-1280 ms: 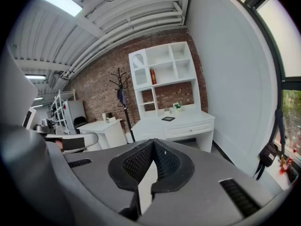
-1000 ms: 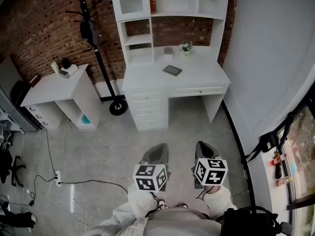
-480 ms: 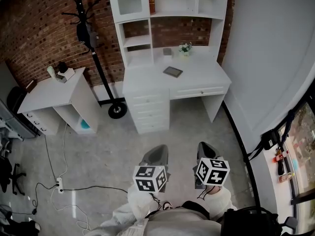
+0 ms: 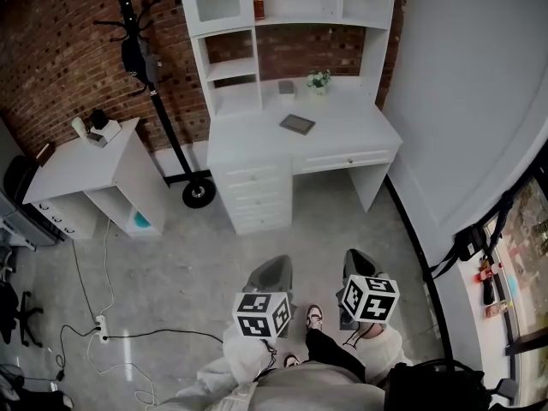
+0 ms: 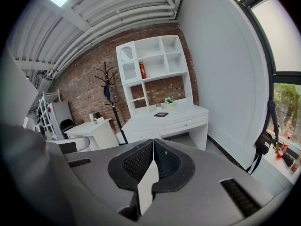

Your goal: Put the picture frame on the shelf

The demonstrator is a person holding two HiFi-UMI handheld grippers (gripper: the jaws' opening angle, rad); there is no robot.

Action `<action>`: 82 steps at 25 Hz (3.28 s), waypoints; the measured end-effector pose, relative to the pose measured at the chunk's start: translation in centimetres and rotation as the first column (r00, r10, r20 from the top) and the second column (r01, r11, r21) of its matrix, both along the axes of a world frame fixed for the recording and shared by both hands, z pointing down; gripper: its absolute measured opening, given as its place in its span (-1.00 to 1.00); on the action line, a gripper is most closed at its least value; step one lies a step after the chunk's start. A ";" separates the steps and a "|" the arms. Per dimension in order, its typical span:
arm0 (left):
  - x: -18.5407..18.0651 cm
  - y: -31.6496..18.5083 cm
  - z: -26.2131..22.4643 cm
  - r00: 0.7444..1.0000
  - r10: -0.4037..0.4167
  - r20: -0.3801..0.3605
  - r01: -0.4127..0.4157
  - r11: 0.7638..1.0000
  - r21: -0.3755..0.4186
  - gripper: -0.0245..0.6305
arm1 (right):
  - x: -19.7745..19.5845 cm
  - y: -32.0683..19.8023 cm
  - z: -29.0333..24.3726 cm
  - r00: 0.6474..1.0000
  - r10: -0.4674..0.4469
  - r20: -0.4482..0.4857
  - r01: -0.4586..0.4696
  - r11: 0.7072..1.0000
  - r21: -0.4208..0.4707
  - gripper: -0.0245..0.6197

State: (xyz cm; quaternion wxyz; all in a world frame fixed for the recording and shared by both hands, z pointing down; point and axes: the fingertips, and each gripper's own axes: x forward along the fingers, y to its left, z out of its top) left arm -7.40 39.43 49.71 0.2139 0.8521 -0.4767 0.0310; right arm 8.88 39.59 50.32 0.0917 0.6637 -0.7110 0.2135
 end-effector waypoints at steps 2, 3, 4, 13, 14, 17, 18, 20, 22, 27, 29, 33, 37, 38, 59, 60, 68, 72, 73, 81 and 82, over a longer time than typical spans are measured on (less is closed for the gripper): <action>0.0 -0.8 0.3 1.000 -0.011 0.009 0.010 1.000 0.001 -0.90 | -0.1 -1.2 0.5 1.000 -0.012 0.012 0.012 1.000 -0.006 -0.85; -0.2 -1.3 0.5 1.000 -0.019 0.014 0.019 1.000 0.000 -0.90 | -0.3 -1.9 0.7 1.000 -0.023 0.018 0.023 1.000 -0.009 -0.85; -0.4 -1.9 0.6 0.999 -0.028 0.017 0.028 1.000 -0.001 -0.90 | -0.5 -2.6 0.8 0.999 -0.035 0.020 0.035 0.999 -0.011 -0.85; -0.4 -8.6 0.2 0.996 -0.091 0.020 0.091 0.996 -0.007 -0.90 | -0.7 -10.2 0.5 0.994 -0.109 0.007 0.109 0.994 -0.011 -0.85; -0.1 -9.4 0.2 0.996 -0.091 0.021 0.091 0.996 -0.006 -0.90 | -0.4 -11.1 0.4 0.994 -0.110 0.007 0.110 0.994 -0.009 -0.85; 1.0 -11.9 0.0 0.996 -0.091 0.022 0.091 0.996 -0.003 -0.90 | 0.8 -13.7 0.3 0.994 -0.110 0.010 0.110 0.994 -0.006 -0.85; 1.4 -12.8 -0.1 0.996 -0.091 0.023 0.091 0.996 -0.002 -0.90 | 1.3 -14.5 0.3 0.994 -0.109 0.012 0.109 0.994 -0.007 -0.85; 2.4 -14.4 -0.3 0.996 -0.086 0.025 0.086 0.996 0.002 -0.90 | 2.3 -16.1 0.4 0.995 -0.103 0.016 0.103 0.995 -0.010 -0.85; 3.3 -16.1 -0.4 0.996 -0.082 0.027 0.082 0.997 0.006 -0.90 | 3.4 -17.6 0.4 0.995 -0.098 0.019 0.098 0.995 -0.012 -0.85; 4.9 -20.4 -0.5 0.996 -0.084 0.023 0.084 0.996 -0.002 -0.90 | 5.4 -21.5 0.3 0.995 -0.093 0.023 0.093 0.996 -0.012 -0.85; 5.6 -21.9 -0.5 0.996 -0.086 0.025 0.086 0.996 0.000 -0.90 | 6.4 -23.0 0.5 0.996 -0.088 0.025 0.089 0.996 -0.017 -0.85; 6.5 -24.3 -0.2 0.995 -0.093 0.034 0.093 0.996 -0.001 -0.90 | 7.5 -25.4 1.2 0.995 -0.093 0.032 0.093 0.995 -0.029 -0.85; 6.9 -26.2 0.4 0.994 -0.099 0.034 0.100 0.995 -0.010 -0.90 | 7.9 -27.0 1.9 0.994 -0.102 0.036 0.103 0.994 -0.038 -0.85; 6.9 -26.6 0.5 0.994 -0.100 0.033 0.101 0.995 -0.012 -0.90 | 8.0 -27.3 2.0 0.994 -0.102 0.035 0.103 0.994 -0.043 -0.85; 9.4 -42.5 1.0 1.000 -0.001 0.020 0.001 1.000 0.002 -0.90 | 12.5 -39.4 2.9 0.998 0.054 0.015 -0.053 0.995 -0.084 -0.85; 9.5 -43.6 0.8 1.000 0.009 0.021 -0.009 1.000 0.006 -0.90 | 12.4 -40.4 2.6 0.998 0.059 0.013 -0.058 0.995 -0.082 -0.85; 9.4 -51.3 0.3 0.997 0.068 0.032 -0.068 0.998 0.010 -0.90 | 10.9 -48.0 2.4 0.996 0.084 0.026 -0.082 0.993 -0.087 -0.85; 8.1 -54.8 0.6 0.997 0.063 0.037 -0.063 0.998 -0.008 -0.90 | 9.5 -51.6 2.5 0.996 0.080 0.029 -0.077 0.993 -0.090 -0.85; 7.8 -55.6 0.8 0.997 0.062 0.037 -0.062 0.998 -0.014 -0.90 | 9.1 -52.4 2.5 0.997 0.078 0.028 -0.076 0.993 -0.092 -0.85; 6.3 -61.8 1.3 0.997 0.080 0.021 -0.080 0.996 -0.031 -0.90 | 7.4 -58.1 2.7 0.996 0.092 0.020 -0.090 0.991 -0.102 -0.85; 6.2 -62.5 1.2 0.996 0.086 0.017 -0.086 0.996 -0.032 -0.90 | 7.3 -58.6 2.6 0.995 0.099 0.018 -0.097 0.990 -0.103 -0.85</action>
